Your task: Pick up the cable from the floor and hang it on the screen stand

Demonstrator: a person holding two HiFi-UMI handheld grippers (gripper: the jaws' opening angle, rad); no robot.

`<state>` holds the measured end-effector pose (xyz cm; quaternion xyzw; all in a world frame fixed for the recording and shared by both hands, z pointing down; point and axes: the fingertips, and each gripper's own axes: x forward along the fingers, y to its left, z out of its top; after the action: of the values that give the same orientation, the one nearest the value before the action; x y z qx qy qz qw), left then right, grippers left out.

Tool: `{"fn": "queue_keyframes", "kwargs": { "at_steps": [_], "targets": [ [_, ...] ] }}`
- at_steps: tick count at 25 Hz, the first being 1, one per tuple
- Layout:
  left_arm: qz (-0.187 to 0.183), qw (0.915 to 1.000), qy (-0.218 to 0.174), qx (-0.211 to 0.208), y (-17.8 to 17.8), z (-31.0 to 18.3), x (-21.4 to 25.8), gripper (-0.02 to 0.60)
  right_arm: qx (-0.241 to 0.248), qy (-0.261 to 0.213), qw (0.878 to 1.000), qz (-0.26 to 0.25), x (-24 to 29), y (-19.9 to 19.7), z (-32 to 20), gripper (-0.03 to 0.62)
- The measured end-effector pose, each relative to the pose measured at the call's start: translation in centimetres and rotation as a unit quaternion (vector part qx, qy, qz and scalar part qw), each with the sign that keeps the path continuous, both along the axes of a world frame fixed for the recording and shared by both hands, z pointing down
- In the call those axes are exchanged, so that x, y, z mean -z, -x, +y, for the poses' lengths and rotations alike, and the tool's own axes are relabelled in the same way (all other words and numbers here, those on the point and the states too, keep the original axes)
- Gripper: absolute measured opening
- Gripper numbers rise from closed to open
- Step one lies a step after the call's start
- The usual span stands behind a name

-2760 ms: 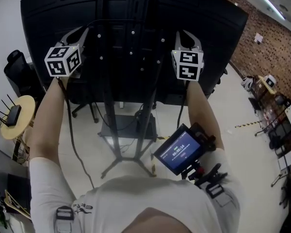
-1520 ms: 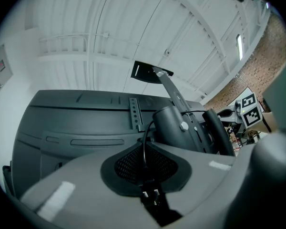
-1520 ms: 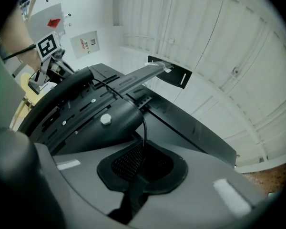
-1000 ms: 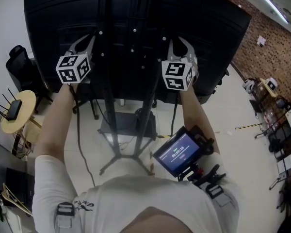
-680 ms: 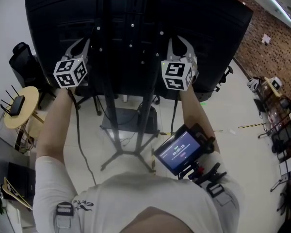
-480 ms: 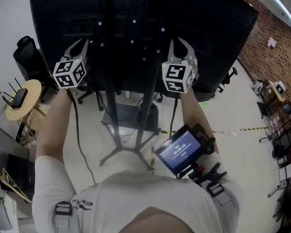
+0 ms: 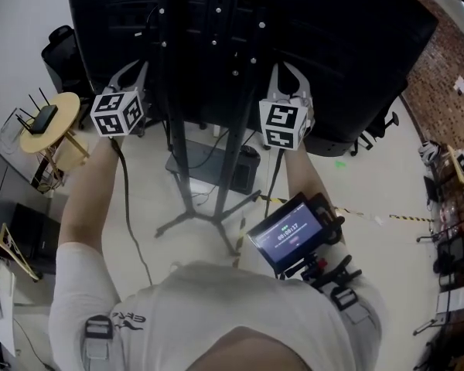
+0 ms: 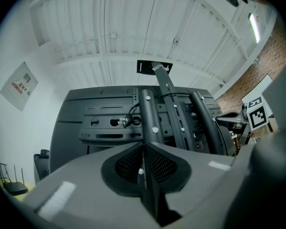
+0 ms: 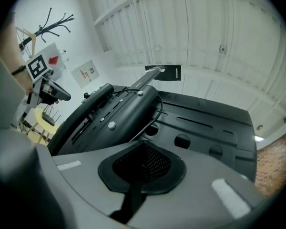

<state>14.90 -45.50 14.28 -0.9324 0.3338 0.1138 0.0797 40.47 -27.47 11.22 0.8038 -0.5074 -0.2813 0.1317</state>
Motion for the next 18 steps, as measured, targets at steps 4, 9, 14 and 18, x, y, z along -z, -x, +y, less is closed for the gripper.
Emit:
{"fn": "queue_keyframes", "kwargs": {
  "at_steps": [4, 9, 14, 18],
  "targets": [
    [-0.007, 0.9998, 0.013, 0.016, -0.3, 1.8, -1.4, 0.012, 0.035, 0.004, 0.999, -0.038, -1.5, -0.3, 0.3, 0.014],
    [-0.013, 0.9994, 0.018, 0.025, -0.6, 4.5, -2.4, 0.005, 0.061, 0.011, 0.996, -0.071, -3.2, 0.0, 0.8, 0.014],
    [-0.012, 0.9995, 0.023, 0.02, -0.5, 6.4, -3.2, 0.003, 0.071, 0.022, 0.993, -0.096, -4.8, 1.1, 1.4, 0.014],
    [-0.006, 0.9996, 0.026, 0.013, 0.2, 7.6, -3.5, 0.003, 0.076, 0.026, 0.991, -0.105, -5.6, 2.6, 2.0, 0.014]
  ]
}}
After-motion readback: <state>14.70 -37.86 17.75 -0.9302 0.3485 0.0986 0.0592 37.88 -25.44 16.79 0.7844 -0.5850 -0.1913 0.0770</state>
